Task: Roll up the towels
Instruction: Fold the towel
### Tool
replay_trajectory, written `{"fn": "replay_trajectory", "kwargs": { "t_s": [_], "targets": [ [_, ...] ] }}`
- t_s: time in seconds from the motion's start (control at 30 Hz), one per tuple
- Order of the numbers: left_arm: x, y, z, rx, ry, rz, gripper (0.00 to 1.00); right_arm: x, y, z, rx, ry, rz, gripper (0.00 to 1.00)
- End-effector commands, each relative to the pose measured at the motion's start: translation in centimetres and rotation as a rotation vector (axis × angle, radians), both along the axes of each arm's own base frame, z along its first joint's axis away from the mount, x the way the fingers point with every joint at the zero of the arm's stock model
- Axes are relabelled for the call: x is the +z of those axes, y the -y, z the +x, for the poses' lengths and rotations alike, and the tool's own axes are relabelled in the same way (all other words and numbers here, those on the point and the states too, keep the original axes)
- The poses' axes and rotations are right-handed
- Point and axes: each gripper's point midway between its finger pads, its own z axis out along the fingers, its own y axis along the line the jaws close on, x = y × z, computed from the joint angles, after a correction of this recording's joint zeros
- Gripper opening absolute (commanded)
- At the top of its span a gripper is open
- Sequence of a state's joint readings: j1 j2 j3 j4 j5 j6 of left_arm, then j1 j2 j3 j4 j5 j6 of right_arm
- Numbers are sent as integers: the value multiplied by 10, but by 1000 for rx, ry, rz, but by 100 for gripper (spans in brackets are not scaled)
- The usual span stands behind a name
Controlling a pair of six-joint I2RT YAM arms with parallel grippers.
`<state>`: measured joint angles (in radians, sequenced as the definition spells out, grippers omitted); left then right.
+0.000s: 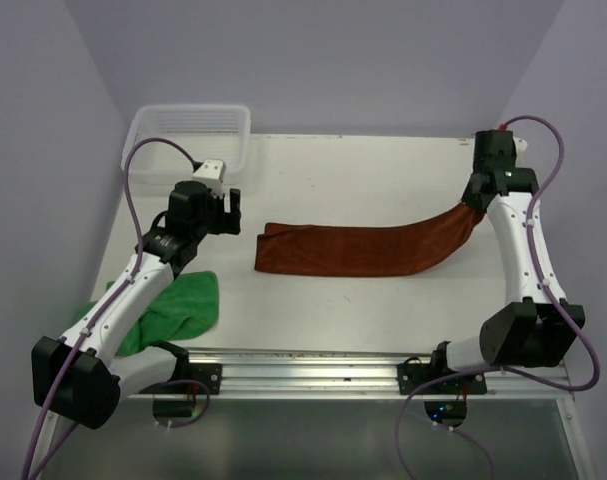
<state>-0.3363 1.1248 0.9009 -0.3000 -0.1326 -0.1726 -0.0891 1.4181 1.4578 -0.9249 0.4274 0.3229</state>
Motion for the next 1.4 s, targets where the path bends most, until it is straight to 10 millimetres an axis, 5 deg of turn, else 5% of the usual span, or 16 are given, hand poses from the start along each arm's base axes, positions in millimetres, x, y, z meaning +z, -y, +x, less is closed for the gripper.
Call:
{"fn": "replay_trajectory", "kwargs": {
  "t_s": [0.0,0.37,0.83,1.1,1.37],
  "targets": [
    [12,7,4,-16,44,-28,84,11,-31,3,134,-25,4,0],
    [11,8,3,-21,40,-26,84,-6,-165,45,359,-87,81,0],
    [11,10,2,-32,39,-32,85,-13,-320,58,589,-120,171,0],
    [11,13,2,-43,38,-39,85,-17,-375,59,664,-119,236,0],
    [11,15,1,-51,40,-39,85,-15,-400,53,700,-107,277,0]
  ]
}}
